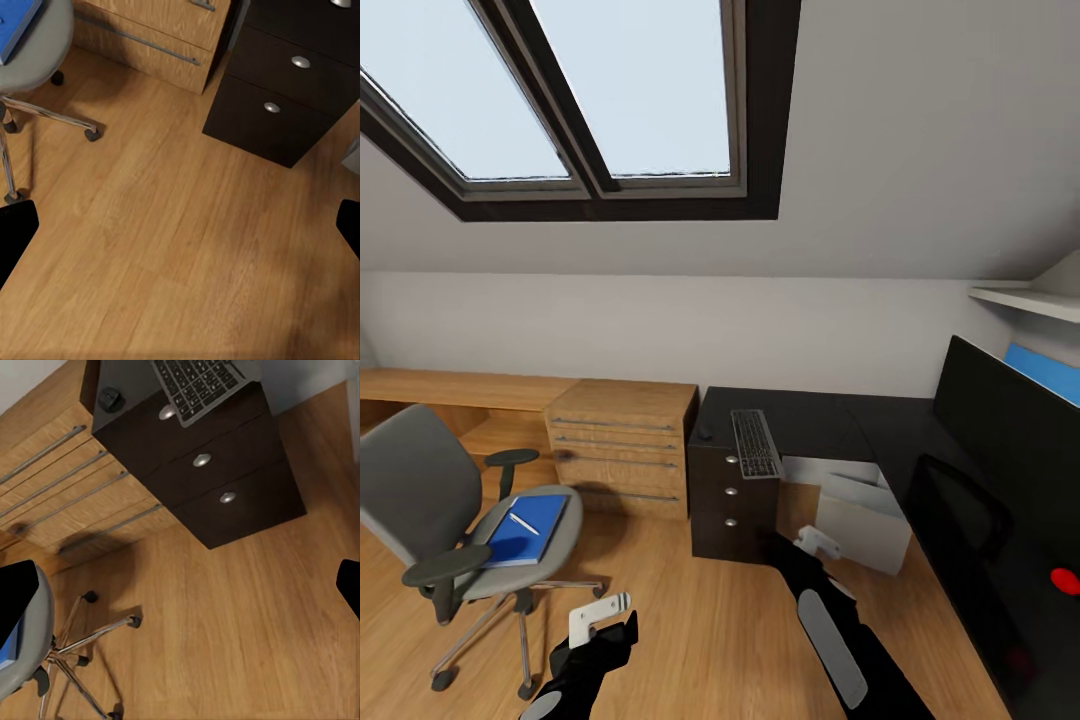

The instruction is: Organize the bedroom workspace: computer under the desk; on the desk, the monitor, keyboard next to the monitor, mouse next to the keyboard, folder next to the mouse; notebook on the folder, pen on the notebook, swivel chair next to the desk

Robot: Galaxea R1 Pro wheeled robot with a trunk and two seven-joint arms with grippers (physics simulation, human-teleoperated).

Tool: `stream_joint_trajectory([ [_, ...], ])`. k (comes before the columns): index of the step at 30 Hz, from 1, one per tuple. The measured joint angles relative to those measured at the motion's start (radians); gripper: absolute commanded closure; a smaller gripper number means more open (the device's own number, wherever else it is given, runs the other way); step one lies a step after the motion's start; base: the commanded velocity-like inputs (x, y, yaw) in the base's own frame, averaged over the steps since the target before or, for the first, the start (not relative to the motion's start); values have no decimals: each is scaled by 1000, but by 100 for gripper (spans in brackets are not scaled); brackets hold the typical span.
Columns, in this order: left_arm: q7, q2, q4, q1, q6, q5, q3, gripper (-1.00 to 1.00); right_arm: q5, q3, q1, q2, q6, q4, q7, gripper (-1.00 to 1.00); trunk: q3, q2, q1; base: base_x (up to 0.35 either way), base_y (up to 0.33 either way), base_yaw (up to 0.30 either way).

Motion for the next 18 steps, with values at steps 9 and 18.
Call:
stream_joint_trajectory([
  [9, 0, 0, 0, 0, -2, 2, 1, -100, 121, 0, 35, -3, 2, -89, -4, -100, 0, 0, 0, 0, 0, 0],
  [18, 1, 0, 0, 0, -4, -1, 0, -100, 194, 0, 107, -25, 4, -190, -1, -100, 0, 0, 0, -62, -61, 0],
])
